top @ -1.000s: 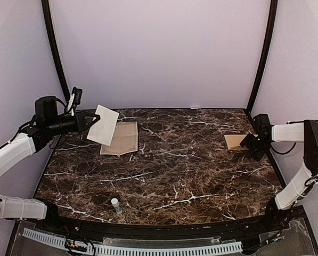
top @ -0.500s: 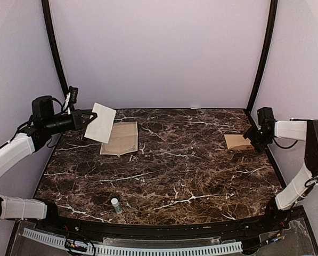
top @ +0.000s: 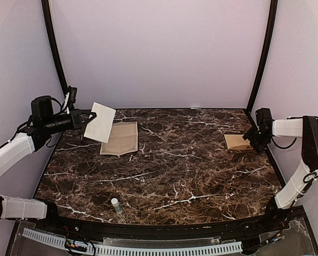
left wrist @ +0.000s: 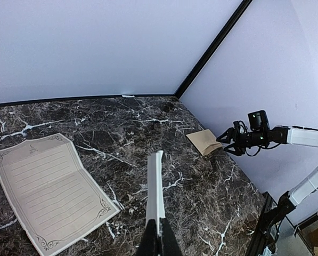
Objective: Place the letter into the envelope and seal it
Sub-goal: Pick up the envelope from the center of the board.
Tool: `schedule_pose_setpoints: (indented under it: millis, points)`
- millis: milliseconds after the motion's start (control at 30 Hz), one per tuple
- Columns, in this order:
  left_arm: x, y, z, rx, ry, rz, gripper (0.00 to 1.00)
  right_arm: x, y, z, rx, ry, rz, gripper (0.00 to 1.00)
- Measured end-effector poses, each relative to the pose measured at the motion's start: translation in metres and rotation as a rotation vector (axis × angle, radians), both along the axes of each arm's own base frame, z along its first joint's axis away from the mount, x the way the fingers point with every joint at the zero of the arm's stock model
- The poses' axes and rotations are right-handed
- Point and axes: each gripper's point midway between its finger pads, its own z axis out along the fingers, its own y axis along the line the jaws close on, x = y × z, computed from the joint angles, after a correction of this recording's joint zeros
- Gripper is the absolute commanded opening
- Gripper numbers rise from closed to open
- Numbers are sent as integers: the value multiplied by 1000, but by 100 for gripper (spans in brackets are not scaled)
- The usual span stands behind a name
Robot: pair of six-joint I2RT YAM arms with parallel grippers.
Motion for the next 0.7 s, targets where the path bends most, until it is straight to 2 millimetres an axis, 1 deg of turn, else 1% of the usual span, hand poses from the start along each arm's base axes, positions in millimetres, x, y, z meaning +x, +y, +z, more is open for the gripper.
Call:
schedule_pose_setpoints:
  millis: [67,133,333,367,633,700]
  points:
    - [0,1,0,-2,1,0,0,-1,-1,-6,-3,15,-3,68]
    - [0,1,0,-3,1,0,0,-2,-2,-10,-6,28,-5,63]
    - [0,2,0,-10,4,-6,0,-4,-2,-25,-6,67,-9,43]
    - [1,2,0,-11,5,-5,0,-4,-2,-27,-6,71,-8,42]
    - [2,5,2,-23,3,-2,0,-1,-1,-26,3,59,-15,0]
    - [1,5,2,-25,5,-4,0,0,-1,-26,5,55,-9,0]
